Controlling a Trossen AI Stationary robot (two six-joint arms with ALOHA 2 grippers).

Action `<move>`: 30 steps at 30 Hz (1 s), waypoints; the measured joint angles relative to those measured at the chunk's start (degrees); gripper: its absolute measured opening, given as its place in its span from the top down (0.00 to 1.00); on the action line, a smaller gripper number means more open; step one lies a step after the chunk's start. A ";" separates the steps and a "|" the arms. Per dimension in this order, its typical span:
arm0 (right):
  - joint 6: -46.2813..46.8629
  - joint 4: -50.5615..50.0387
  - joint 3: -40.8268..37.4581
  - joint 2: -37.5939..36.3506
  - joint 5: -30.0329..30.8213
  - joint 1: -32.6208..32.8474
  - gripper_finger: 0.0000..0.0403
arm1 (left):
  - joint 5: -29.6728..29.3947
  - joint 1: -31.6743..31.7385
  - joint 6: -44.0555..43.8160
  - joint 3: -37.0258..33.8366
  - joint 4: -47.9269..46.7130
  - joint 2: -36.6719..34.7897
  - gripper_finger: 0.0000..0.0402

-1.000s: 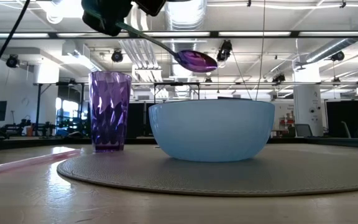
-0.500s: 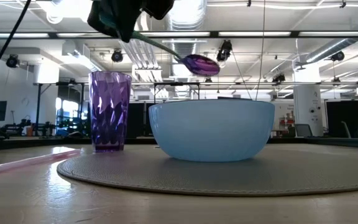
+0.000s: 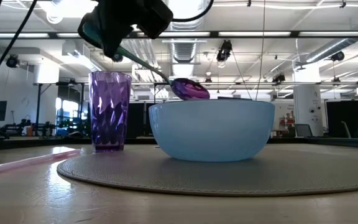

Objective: Pick & Place Utensil
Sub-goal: Put the purple spoon into the bowl

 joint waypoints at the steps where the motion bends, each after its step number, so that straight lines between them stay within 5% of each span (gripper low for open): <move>1: 0.00 0.00 0.00 0.00 0.00 -0.02 0.58 | 0.49 0.00 -0.32 -0.31 0.25 -0.05 1.00; 14: 0.00 0.00 -0.21 0.03 -0.02 0.01 0.57 | 6.75 -0.25 -3.47 -5.97 8.35 0.00 1.00; 30: 0.00 0.00 -0.24 0.04 0.00 -0.02 0.58 | 6.85 -0.63 -5.15 -7.81 13.73 -0.03 1.00</move>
